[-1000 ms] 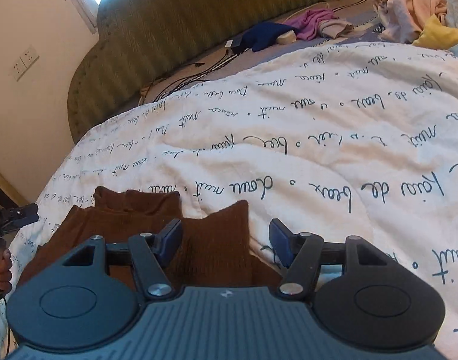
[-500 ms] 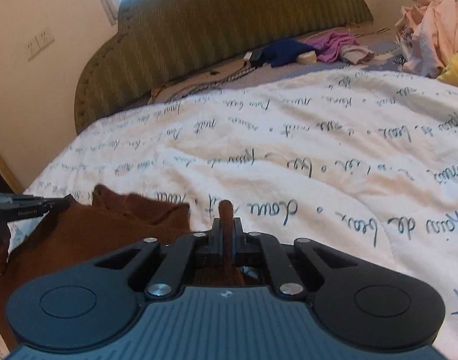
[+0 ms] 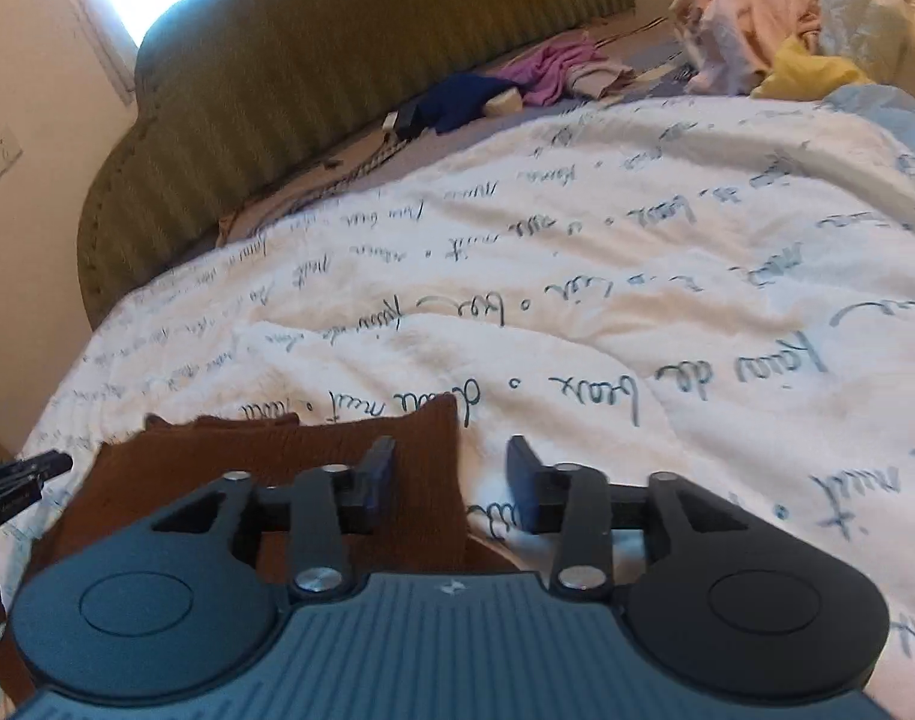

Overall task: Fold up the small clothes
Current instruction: 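Lift the folded edge with both grippers, fold it over again, release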

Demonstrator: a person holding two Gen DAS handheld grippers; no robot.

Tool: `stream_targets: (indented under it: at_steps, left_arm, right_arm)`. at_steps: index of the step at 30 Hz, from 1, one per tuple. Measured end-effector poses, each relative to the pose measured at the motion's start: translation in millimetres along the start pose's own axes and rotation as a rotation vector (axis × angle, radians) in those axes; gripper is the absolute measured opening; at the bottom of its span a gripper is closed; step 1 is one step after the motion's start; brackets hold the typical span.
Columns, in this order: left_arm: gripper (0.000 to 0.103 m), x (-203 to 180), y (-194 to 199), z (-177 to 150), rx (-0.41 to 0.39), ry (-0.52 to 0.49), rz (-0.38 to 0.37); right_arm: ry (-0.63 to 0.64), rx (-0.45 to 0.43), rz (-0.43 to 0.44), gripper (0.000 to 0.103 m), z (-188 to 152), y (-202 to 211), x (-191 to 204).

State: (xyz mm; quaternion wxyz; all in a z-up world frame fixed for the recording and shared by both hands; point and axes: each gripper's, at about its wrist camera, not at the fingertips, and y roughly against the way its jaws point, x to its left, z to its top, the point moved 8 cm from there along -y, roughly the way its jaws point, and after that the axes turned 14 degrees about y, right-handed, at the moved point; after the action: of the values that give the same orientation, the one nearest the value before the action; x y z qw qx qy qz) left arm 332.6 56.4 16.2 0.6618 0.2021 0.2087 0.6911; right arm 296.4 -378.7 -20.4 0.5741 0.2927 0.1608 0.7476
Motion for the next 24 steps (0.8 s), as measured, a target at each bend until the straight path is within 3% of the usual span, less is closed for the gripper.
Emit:
stream_targets:
  at_steps: [1,2,4,10,13,15,16,17,18,19,20,22,24]
  left_arm:
    - [0.075,12.9,18.5,-1.1,-0.007,0.067,-0.027]
    - [0.099,27.0,40.4,-6.4,-0.022,0.160,-0.069]
    - [0.100,51.8,75.1,-27.6,-0.018,0.315,-0.147]
    - [0.095,81.2,100.1,-117.5,0.246,0.677,-0.322]
    - [0.097,70.0,106.3,-120.4,0.219,0.717,-0.385]
    - [0.097,54.8,102.7,-116.3,0.266,0.806,-0.510]
    - [0.097,47.4,97.7,-114.8,0.293,0.838,-0.547]
    - [0.097,42.9,92.6,-114.0,0.302,0.850,-0.537]
    - [0.096,41.6,84.7,-114.4,0.305,0.857,-0.498]
    - [0.085,39.9,77.9,-115.1,0.311,0.865,-0.471]
    - [0.059,39.6,72.0,-115.5,0.315,0.862,-0.448]
    - [0.018,37.9,59.2,-119.6,0.389,0.859,-0.412]
    - [0.017,45.0,58.8,-122.1,0.404,0.898,-0.414]
  right_arm:
    - [-0.020,-0.040,0.011,0.082,-1.7,21.9,-1.9]
    - [-0.040,-0.062,0.028,0.087,-7.1,42.5,-3.8]
    - [-0.102,-0.069,0.086,0.087,-33.5,79.0,-8.7]
    - [-0.310,0.065,0.217,0.087,-121.0,118.1,-8.0]
    - [-0.304,0.075,0.271,0.087,-127.9,112.8,14.2]
    - [-0.316,0.089,0.336,0.087,-122.9,102.6,32.0]
    - [-0.320,0.092,0.354,0.086,-120.2,96.7,39.8]
    - [-0.319,0.098,0.360,0.086,-117.9,89.1,45.4]
    - [-0.315,0.105,0.362,0.074,-116.2,80.6,49.3]
    - [-0.314,0.105,0.350,0.029,-116.1,73.4,50.1]
    - [-0.315,0.126,0.333,0.015,-117.7,65.0,49.1]
    - [-0.298,0.148,0.335,0.015,-121.2,56.9,50.0]
    - [-0.230,0.144,0.317,0.015,-117.4,63.2,56.4]
